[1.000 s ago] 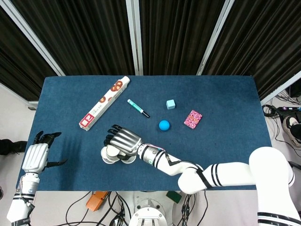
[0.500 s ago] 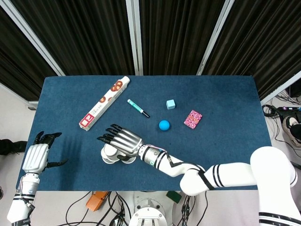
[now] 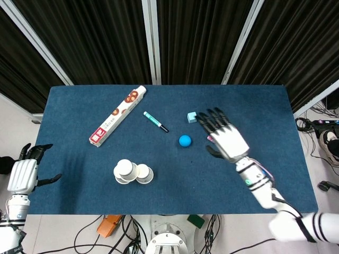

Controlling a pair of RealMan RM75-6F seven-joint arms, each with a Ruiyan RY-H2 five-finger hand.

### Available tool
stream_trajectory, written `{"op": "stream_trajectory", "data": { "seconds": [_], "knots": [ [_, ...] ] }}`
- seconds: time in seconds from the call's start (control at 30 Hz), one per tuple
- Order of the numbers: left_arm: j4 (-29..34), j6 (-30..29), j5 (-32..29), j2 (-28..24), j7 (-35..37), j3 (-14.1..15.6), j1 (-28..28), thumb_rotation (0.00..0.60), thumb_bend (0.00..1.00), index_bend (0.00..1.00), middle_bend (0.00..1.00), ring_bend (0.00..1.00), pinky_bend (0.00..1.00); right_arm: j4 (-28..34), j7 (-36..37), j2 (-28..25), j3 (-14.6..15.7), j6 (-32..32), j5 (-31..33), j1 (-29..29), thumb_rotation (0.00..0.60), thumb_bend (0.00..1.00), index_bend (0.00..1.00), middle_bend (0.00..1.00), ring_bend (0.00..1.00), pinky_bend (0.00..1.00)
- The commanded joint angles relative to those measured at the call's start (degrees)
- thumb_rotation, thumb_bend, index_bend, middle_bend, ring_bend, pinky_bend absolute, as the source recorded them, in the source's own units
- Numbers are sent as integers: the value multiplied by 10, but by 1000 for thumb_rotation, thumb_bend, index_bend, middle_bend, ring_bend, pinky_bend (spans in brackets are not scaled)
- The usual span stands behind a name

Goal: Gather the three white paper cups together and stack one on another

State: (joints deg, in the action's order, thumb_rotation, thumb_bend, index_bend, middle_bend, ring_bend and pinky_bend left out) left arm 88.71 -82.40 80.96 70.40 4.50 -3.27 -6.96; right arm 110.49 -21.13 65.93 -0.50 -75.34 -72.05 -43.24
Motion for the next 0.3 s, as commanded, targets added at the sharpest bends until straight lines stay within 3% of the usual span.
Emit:
{"op": "stream_trajectory", "data": {
  "seconds": [0.03, 0.2, 0.3],
  "knots": [
    [-5, -13, 7, -1, -6, 8, 11, 600, 87, 175, 206, 141, 52, -23, 93, -71, 88, -114, -85, 136, 600, 411, 0, 132, 41, 64],
    [-1, -34, 19, 4, -24, 25, 31, 600, 86, 175, 206, 132, 51, -73, 176, -78, 117, -173, -105, 226, 600, 410, 0, 115, 20, 59],
    [4, -46, 23, 8, -36, 33, 44, 600, 86, 175, 205, 131, 51, -98, 211, -74, 118, -190, -113, 261, 600, 410, 0, 115, 20, 58]
  ]
}}
